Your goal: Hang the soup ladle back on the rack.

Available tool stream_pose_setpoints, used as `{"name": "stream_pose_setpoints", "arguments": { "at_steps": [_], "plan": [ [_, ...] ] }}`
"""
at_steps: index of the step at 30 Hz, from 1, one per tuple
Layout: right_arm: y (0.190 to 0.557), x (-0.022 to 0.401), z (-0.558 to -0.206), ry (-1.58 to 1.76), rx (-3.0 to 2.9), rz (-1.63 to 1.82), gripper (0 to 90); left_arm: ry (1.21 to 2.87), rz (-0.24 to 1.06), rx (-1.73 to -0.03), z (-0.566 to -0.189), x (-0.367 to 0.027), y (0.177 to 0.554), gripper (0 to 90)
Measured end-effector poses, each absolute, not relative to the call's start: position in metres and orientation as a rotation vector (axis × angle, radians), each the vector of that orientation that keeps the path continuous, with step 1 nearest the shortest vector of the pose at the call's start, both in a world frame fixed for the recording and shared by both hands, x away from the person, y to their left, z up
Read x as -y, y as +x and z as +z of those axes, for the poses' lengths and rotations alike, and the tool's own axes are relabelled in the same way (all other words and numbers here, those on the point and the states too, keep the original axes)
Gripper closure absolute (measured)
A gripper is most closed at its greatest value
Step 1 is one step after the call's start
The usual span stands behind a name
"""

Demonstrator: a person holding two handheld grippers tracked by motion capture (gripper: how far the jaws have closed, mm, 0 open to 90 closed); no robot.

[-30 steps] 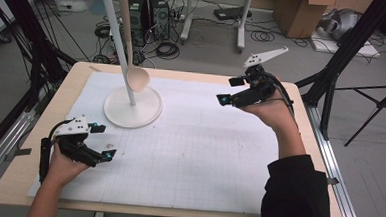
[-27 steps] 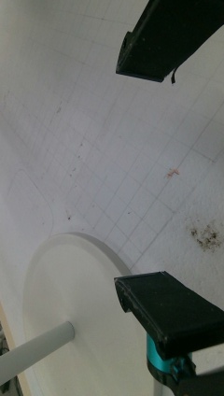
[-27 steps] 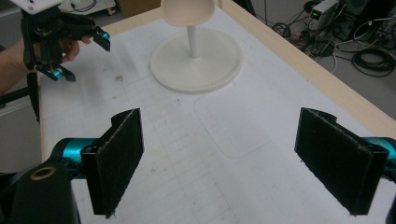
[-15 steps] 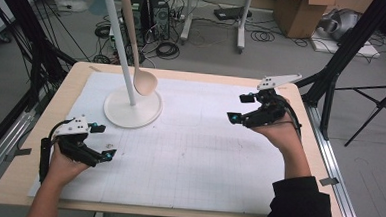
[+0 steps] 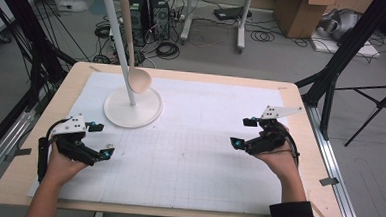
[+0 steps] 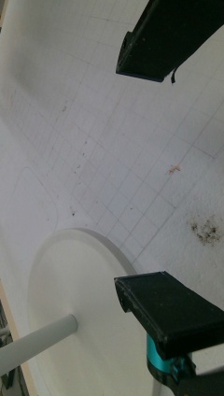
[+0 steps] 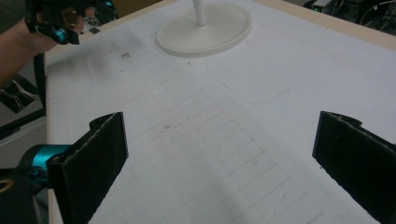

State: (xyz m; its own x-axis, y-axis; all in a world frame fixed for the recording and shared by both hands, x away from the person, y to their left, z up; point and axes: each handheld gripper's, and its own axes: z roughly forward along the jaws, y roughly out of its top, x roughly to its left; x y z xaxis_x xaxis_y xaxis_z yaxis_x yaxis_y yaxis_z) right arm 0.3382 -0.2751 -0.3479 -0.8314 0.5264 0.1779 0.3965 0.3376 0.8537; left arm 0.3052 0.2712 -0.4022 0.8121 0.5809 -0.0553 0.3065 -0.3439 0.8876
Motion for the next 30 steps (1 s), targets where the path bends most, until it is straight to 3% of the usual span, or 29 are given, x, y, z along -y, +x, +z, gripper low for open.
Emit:
{"name": "stream_pose_setpoints", "arguments": {
  "at_steps": [15,30],
  "plan": [
    [0.32,0.285,-0.408,0.942,-2.49,1.46,1.3,1.952,0.315,-0.666,-0.406,-0.27,0.311,1.8],
    [0.32,0.301,-0.409,1.032,-2.408,1.541,1.3,1.958,0.307,-0.668,-0.409,-0.265,0.312,1.8]
  ]
}}
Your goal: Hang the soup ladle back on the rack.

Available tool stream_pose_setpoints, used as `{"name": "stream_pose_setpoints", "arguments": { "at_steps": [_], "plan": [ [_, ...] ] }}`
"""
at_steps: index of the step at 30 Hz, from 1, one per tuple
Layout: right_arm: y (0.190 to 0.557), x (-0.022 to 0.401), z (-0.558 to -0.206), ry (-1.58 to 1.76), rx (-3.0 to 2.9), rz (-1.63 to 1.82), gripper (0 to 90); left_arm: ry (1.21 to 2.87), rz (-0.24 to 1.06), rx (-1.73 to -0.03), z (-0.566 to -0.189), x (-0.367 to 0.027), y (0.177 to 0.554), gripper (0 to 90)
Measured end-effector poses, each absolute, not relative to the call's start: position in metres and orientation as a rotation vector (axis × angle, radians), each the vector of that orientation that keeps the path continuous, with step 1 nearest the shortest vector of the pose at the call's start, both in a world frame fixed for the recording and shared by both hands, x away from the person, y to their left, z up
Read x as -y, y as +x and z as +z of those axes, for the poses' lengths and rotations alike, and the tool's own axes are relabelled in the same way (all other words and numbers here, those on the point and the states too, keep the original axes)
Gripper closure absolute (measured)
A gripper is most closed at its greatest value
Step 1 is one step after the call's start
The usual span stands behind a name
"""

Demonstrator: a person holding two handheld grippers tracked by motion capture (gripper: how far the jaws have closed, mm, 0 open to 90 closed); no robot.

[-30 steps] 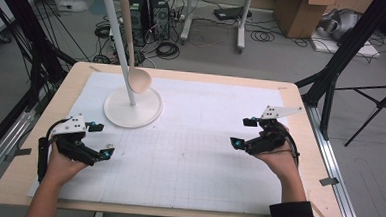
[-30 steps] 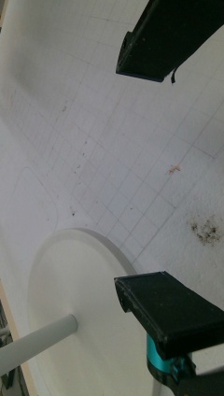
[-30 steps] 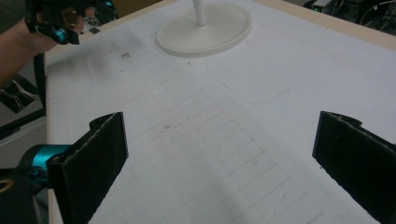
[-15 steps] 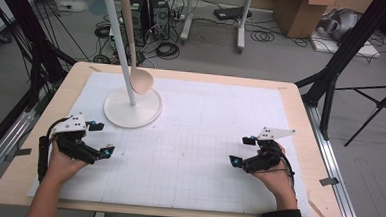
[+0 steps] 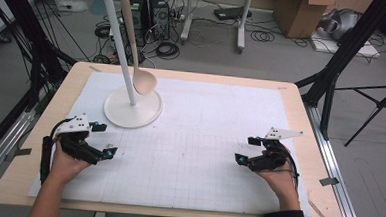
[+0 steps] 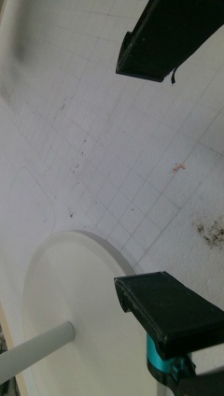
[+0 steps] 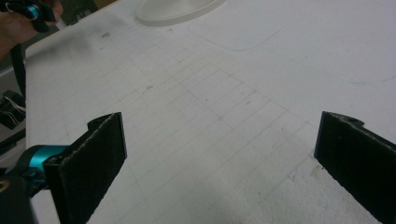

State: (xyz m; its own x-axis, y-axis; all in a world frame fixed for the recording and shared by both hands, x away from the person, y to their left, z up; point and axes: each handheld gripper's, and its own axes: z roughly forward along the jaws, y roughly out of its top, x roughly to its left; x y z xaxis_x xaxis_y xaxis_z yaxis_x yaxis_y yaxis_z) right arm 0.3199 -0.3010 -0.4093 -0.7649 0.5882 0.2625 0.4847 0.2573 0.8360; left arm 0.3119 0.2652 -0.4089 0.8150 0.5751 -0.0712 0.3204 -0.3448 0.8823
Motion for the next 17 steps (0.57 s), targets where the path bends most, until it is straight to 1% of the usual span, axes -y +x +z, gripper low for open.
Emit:
{"name": "stream_pose_setpoints", "arguments": {
  "at_steps": [4,17],
  "plan": [
    [0.3202,0.303,-0.409,1.045,-2.401,1.544,1.3,1.946,0.288,-0.659,-0.4096,-0.2625,0.3115,1.8],
    [0.3232,0.2988,-0.4123,1.038,-2.426,1.523,1.4,1.958,0.283,-0.666,-0.4113,-0.2615,0.3131,1.8]
  ]
}}
